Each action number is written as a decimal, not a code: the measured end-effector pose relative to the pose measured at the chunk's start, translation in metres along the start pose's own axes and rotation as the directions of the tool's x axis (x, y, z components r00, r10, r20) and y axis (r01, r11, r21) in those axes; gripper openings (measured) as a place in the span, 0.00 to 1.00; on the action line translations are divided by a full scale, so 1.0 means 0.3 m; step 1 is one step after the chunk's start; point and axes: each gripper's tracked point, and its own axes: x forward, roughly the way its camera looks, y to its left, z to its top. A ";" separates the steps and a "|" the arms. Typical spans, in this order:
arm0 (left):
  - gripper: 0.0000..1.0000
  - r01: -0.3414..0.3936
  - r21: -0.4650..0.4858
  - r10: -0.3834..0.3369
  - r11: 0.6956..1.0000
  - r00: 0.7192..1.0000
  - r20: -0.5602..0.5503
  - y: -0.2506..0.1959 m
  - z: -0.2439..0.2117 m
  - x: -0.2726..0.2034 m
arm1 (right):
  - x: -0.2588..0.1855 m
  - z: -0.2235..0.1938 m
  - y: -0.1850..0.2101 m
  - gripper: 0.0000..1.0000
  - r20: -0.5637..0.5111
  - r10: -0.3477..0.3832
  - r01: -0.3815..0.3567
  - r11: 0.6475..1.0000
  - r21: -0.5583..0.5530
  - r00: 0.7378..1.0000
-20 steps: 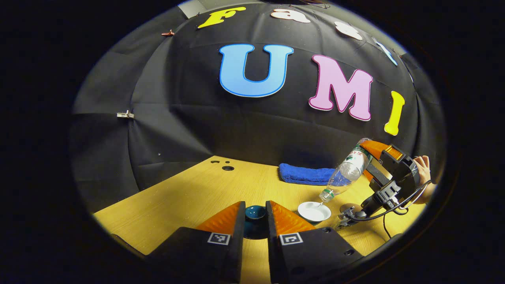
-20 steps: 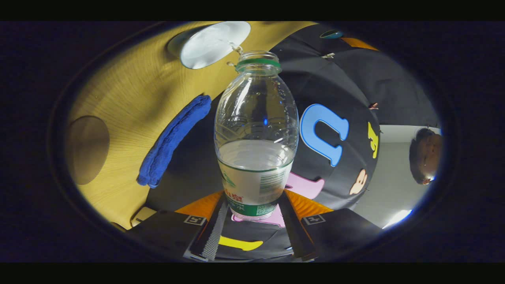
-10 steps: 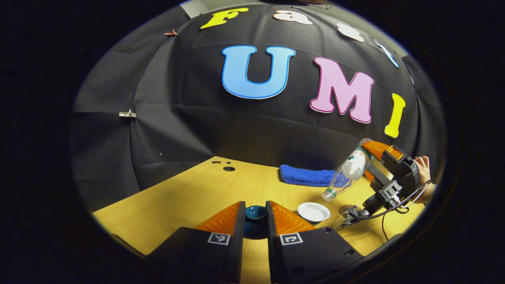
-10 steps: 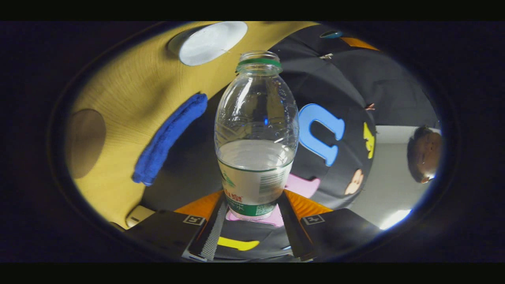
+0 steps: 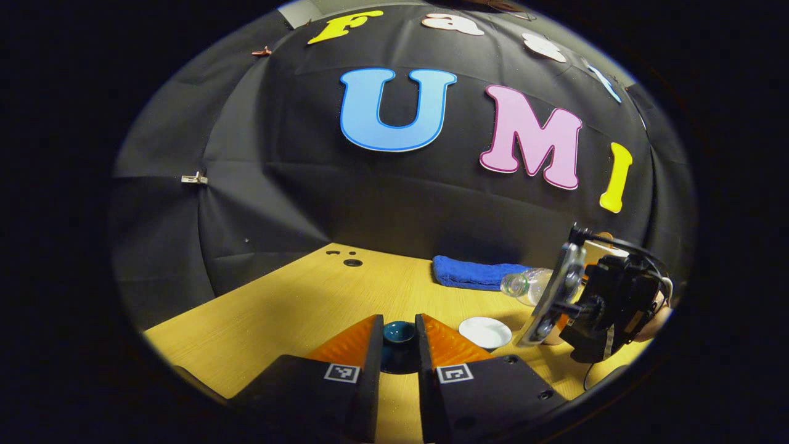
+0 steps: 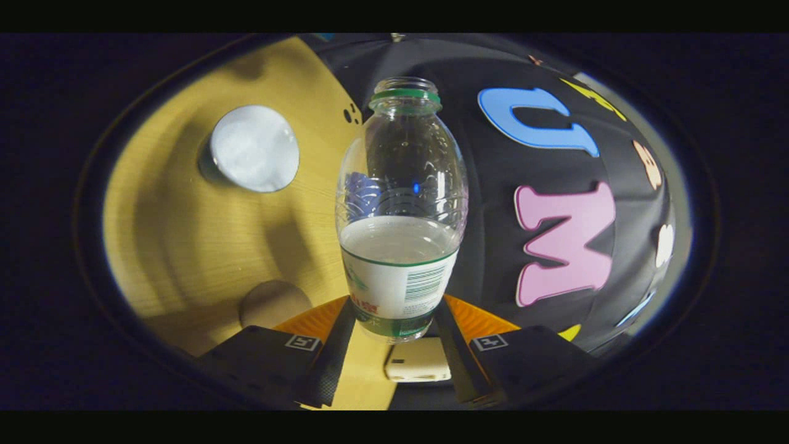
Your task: Open the teacup lid with one hand, grasp the water bottle and pour water into the teacup with the other hand; after pouring, place the water bottle on the coaster and then close the teacup lid.
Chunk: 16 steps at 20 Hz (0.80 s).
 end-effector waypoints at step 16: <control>0.31 0.047 0.036 -0.047 0.998 0.999 -0.013 -0.151 0.000 0.057 | -0.043 0.217 0.167 0.75 0.187 0.144 -0.227 0.351 0.908 0.972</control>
